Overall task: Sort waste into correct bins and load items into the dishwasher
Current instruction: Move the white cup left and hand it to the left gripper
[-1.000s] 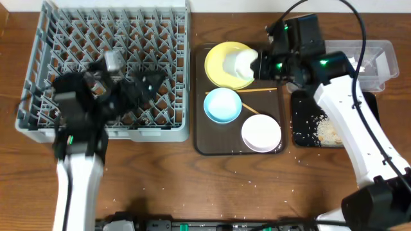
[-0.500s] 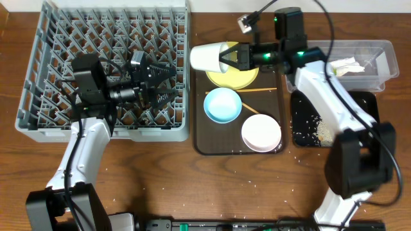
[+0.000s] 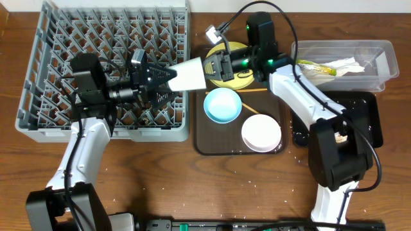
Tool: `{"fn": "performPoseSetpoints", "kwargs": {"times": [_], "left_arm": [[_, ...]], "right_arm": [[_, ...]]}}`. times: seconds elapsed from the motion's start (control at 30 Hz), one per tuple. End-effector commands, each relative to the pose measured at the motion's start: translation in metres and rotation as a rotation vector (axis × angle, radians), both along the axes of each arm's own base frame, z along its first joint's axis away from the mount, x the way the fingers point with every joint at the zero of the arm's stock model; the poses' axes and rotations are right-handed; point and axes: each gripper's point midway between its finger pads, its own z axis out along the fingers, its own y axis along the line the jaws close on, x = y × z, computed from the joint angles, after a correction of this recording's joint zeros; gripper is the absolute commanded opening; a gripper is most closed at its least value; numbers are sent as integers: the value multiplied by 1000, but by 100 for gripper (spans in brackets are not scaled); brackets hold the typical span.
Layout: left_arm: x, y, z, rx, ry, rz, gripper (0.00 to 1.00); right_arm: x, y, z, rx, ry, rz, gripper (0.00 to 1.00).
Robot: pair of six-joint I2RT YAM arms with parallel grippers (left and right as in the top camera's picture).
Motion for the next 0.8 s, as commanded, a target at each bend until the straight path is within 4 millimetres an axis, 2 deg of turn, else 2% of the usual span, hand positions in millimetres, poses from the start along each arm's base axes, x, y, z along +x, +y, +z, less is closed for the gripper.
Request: {"fn": "performPoseSetpoints", "kwargs": {"times": [0.0,0.27,0.4,0.67,0.77], "left_arm": [[0,-1,6,2,-46,-15,90],[-1,-1,6,1,-46,-19,89],[-1,-1,6,0,-47,-21,80],[-2,-1,6,-3,-45,-26,80],[-2,-1,6,-3,-45,-26,85]], "right_arm": [[-22,15,-2,6,44,83,1],[-27,25,-22,-16,91,107,1],[-24,26,-27,-26,96,93,1],[-15,29,-28,-43,95,47,1],[-12,30,-28,-45,85,33,1]]}}
